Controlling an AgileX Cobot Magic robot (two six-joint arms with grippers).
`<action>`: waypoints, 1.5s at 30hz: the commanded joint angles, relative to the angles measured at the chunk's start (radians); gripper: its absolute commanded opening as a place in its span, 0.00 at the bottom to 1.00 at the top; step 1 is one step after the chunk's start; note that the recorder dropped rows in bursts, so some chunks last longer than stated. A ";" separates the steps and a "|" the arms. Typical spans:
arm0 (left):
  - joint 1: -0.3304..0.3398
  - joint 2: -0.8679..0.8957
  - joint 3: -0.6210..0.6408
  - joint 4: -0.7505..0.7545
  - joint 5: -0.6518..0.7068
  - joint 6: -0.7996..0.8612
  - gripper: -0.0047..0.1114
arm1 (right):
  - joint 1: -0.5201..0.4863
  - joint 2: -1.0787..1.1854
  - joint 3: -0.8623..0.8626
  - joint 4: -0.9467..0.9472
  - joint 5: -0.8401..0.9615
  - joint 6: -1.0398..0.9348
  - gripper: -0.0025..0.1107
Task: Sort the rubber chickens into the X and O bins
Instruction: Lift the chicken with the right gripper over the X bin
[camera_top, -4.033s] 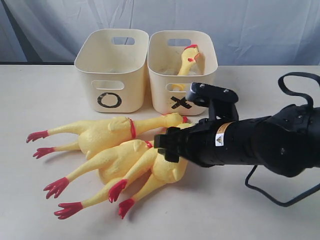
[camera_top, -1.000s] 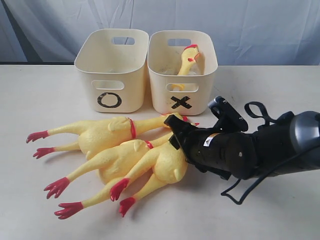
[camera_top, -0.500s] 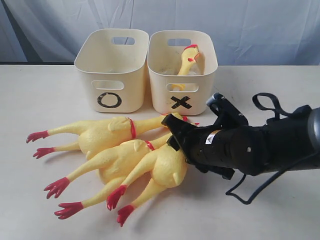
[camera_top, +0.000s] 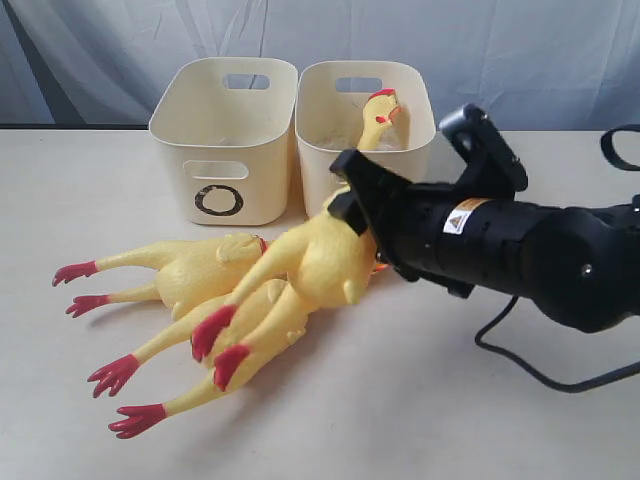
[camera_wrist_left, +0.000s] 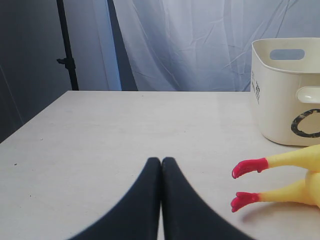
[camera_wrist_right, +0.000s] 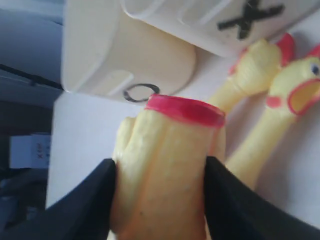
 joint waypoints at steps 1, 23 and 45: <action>0.004 -0.005 0.005 0.007 0.001 -0.002 0.04 | -0.003 -0.042 0.002 -0.052 -0.232 -0.017 0.01; 0.004 -0.005 0.005 0.007 0.001 -0.002 0.04 | -0.167 0.064 -0.125 0.061 -0.635 -0.501 0.01; 0.004 -0.005 0.005 0.007 0.001 -0.002 0.04 | -0.174 0.384 -0.537 0.077 -0.665 -1.088 0.01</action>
